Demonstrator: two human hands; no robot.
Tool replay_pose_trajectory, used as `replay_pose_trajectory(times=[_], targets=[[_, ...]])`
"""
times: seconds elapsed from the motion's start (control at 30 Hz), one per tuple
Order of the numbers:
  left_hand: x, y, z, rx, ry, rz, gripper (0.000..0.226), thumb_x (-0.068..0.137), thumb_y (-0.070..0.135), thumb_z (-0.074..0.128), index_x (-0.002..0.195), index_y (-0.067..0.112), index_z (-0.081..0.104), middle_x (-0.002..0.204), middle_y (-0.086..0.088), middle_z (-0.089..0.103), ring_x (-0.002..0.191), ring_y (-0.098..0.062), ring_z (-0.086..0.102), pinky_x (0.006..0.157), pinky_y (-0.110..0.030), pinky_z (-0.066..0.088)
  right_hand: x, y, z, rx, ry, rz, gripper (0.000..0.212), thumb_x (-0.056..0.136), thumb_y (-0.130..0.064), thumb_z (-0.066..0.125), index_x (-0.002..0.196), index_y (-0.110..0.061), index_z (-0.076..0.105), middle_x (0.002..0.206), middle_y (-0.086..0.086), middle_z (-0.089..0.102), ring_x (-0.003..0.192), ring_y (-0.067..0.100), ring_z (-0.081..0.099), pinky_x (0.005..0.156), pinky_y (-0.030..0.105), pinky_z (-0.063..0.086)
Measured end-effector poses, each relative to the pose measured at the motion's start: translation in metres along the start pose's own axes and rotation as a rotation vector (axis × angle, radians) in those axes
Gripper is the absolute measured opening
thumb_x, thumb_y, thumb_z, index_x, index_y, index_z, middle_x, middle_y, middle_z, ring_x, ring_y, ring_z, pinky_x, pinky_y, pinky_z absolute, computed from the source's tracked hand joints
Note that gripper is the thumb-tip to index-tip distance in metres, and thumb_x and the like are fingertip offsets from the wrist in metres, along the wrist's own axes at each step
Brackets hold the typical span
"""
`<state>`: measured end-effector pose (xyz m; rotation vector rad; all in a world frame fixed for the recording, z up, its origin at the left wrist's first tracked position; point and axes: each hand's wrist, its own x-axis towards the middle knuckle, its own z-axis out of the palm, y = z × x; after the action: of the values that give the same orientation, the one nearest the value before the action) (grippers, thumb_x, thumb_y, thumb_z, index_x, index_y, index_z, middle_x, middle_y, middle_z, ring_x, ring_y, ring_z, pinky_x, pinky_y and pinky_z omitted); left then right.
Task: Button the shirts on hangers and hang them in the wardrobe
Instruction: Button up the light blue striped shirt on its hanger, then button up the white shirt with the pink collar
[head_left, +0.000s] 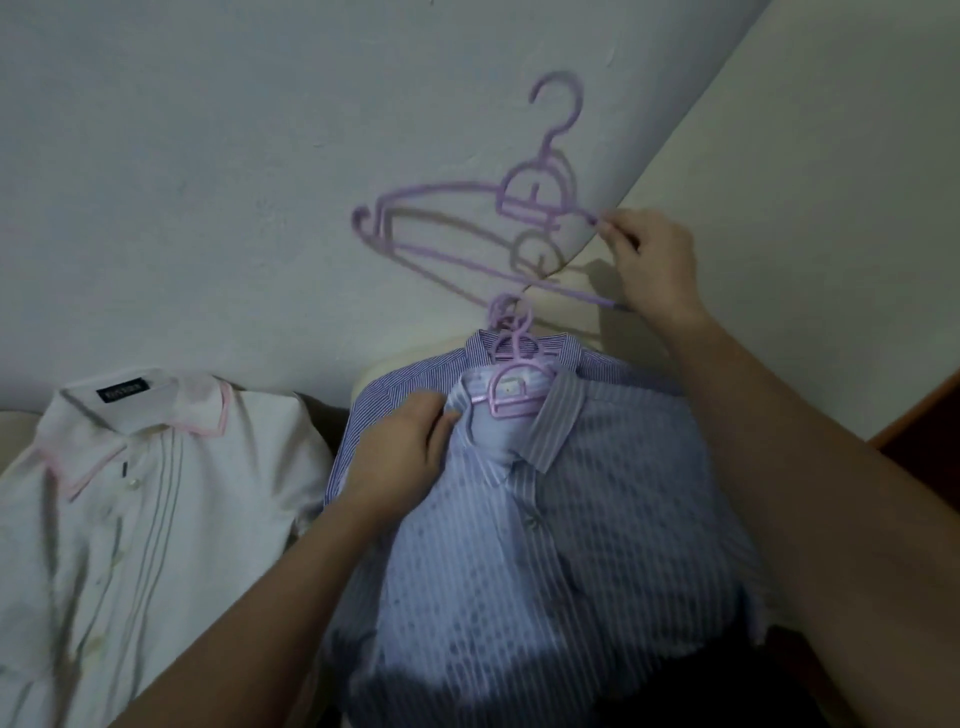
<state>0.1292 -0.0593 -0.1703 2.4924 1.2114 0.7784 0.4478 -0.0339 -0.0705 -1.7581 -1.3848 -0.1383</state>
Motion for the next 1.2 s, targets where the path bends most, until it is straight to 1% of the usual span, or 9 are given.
replay_pose_trajectory(times=[0.17,0.27,0.47,0.6,0.8,0.93,1.0,1.07,1.2], targets=[[0.063,0.008,-0.033,0.08,0.15,0.086,0.023,0.105,0.03,0.049,0.087,0.016,0.049,0.089,-0.011,0.057,0.08,-0.036,0.055,0.063,-0.04,0.038,0.009,-0.022,-0.027,0.14,0.391,-0.003,0.031,0.098,-0.033,0.052,0.115,-0.018,0.073,0.086,0.02,0.061,0.077,0.021,0.054,0.071,0.026,0.036],[0.102,-0.006,-0.04,0.104,0.109,0.056,0.028,0.1,0.034,0.046,0.084,0.012,0.051,0.088,-0.016,0.059,0.082,-0.04,0.058,0.066,-0.043,0.042,0.007,-0.023,-0.034,0.175,0.486,-0.012,0.031,0.098,-0.029,0.054,0.119,-0.016,0.072,0.086,0.02,0.061,0.077,0.015,0.052,0.071,0.018,0.035],[0.141,-0.014,0.003,0.175,-0.195,0.023,0.029,0.1,0.031,0.054,0.084,0.008,0.059,0.096,-0.022,0.066,0.092,-0.041,0.061,0.075,-0.043,0.045,0.0,-0.013,-0.02,0.212,0.473,-0.005,0.03,0.098,-0.027,0.057,0.119,-0.012,0.072,0.08,0.007,0.052,0.071,0.006,0.049,0.073,0.024,0.043],[0.145,-0.031,0.034,0.204,-0.223,-0.099,0.031,0.097,0.032,0.059,0.082,0.006,0.065,0.097,-0.024,0.07,0.094,-0.042,0.063,0.073,-0.041,0.046,-0.01,-0.003,-0.006,0.234,0.377,-0.047,0.026,0.098,-0.02,0.059,0.117,-0.01,0.072,0.079,0.012,0.057,0.072,0.006,0.053,0.072,0.018,0.043],[0.131,-0.041,0.051,0.072,-0.201,-0.244,0.04,0.099,0.036,0.058,0.069,0.011,0.059,0.069,-0.01,0.062,0.073,-0.032,0.056,0.063,-0.033,0.035,-0.028,0.015,0.021,0.213,0.252,-0.017,0.025,0.096,-0.017,0.06,0.115,-0.006,0.073,0.075,0.009,0.056,0.069,0.004,0.049,0.065,0.009,0.035],[0.127,-0.044,0.046,0.049,-0.258,-0.241,0.041,0.104,0.043,0.049,0.09,0.009,0.067,0.094,-0.017,0.072,0.09,-0.036,0.063,0.072,-0.036,0.043,-0.034,0.01,0.032,0.214,0.261,0.037,0.026,0.095,-0.018,0.061,0.114,-0.005,0.073,0.078,0.013,0.061,0.068,0.006,0.051,0.066,0.02,0.041],[0.121,-0.039,0.043,0.023,-0.222,-0.252,0.042,0.104,0.042,0.048,0.12,0.007,0.065,0.122,-0.019,0.068,0.113,-0.038,0.061,0.089,-0.04,0.047,-0.036,0.004,0.031,0.23,0.247,0.043,0.027,0.095,-0.019,0.06,0.115,-0.006,0.073,0.079,0.015,0.063,0.068,0.013,0.056,0.067,0.027,0.044],[0.108,-0.033,0.036,-0.005,-0.169,-0.279,0.053,0.105,0.041,0.046,0.145,0.006,0.048,0.145,-0.017,0.054,0.13,-0.035,0.052,0.105,-0.042,0.041,-0.037,-0.005,0.025,0.236,0.22,0.023,0.027,0.096,-0.019,0.059,0.116,-0.007,0.073,0.078,0.015,0.061,0.067,0.015,0.056,0.066,0.028,0.044],[0.078,-0.034,0.009,-0.007,-0.101,-0.239,0.059,0.105,0.04,0.046,0.151,0.004,0.037,0.152,-0.018,0.045,0.137,-0.035,0.045,0.113,-0.043,0.034,-0.038,-0.033,0.002,0.241,0.209,0.006,0.026,0.099,-0.019,0.056,0.118,-0.01,0.072,0.08,0.011,0.059,0.07,0.009,0.054,0.069,0.019,0.042]])
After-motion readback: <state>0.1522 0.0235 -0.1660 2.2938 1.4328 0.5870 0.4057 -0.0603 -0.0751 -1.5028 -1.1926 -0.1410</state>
